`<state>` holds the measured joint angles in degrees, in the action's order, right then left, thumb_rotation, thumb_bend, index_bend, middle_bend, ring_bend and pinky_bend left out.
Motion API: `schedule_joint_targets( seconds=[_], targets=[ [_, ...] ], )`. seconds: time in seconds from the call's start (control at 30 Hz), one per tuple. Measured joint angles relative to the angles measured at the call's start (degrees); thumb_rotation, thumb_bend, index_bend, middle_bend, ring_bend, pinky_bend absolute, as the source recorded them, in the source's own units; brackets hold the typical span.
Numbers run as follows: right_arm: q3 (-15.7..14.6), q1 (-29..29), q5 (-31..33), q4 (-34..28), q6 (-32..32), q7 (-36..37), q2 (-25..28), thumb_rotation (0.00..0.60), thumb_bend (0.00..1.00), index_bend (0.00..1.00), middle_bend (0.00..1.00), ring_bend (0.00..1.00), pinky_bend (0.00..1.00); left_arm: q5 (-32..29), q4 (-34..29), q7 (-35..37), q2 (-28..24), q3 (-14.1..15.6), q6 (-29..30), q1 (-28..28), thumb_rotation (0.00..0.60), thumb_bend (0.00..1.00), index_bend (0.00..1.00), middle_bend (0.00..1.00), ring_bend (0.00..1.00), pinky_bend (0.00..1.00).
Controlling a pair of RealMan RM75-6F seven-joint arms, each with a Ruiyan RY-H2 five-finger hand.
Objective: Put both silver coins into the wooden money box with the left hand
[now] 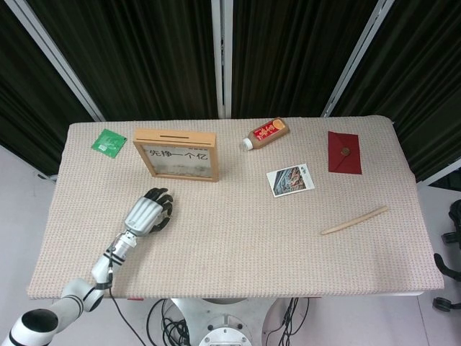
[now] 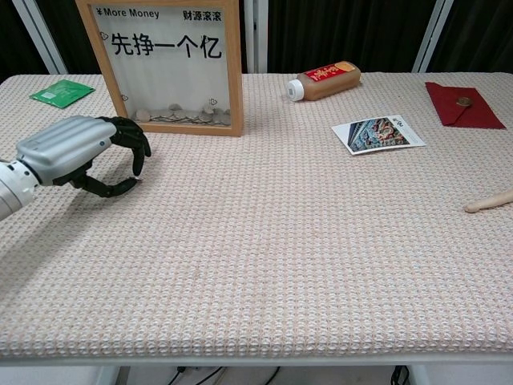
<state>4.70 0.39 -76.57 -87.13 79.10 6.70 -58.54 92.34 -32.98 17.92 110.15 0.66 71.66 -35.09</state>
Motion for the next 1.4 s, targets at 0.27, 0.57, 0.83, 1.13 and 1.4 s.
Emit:
schedule_joint_targets(
  seconds=[0.27, 0.57, 0.83, 1.13, 1.4],
  targets=[
    [0.1, 0.2, 0.2, 0.1, -0.4, 0.1, 0.0, 0.600, 0.28, 0.00, 0.00, 0.00, 0.00, -0.4, -1.5, 0.2, -0.6, -0.1, -0.5, 0.0, 0.600, 0.51, 0.58, 0.33, 0.15, 0.22],
    [0.3, 0.0, 0.0, -0.1, 0.3, 0.6, 0.3, 0.600, 0.28, 0.00, 0.00, 0.00, 0.00, -0.4, -7.1, -0.4, -3.3, -0.7, 2.1, 0.5, 0.600, 0.52, 0.59, 0.33, 0.15, 0.23],
    [0.5, 0.2, -0.6, -0.1, 0.6, 0.9, 0.2, 0.600, 0.28, 0.00, 0.00, 0.00, 0.00, -0.3, -24.2, -7.0, -13.8, -1.6, 7.3, 2.7, 0.600, 0.52, 0.61, 0.35, 0.16, 0.23],
    [0.3, 0.0, -1.4, -0.1, 1.6, 0.9, 0.0, 0.600, 0.28, 0.00, 0.00, 0.00, 0.00, 0.6, -50.7, -19.1, -30.3, -5.6, 13.0, 4.3, 0.600, 0.51, 0.62, 0.36, 0.15, 0.23],
    [0.5, -0.6, -1.4, -0.1, 2.7, 1.4, 0.2, 0.600, 0.28, 0.00, 0.00, 0.00, 0.00, -4.2, -60.7, -22.8, -37.6, -15.4, 8.4, -1.0, 0.600, 0.51, 0.63, 0.36, 0.15, 0.23]
  ],
)
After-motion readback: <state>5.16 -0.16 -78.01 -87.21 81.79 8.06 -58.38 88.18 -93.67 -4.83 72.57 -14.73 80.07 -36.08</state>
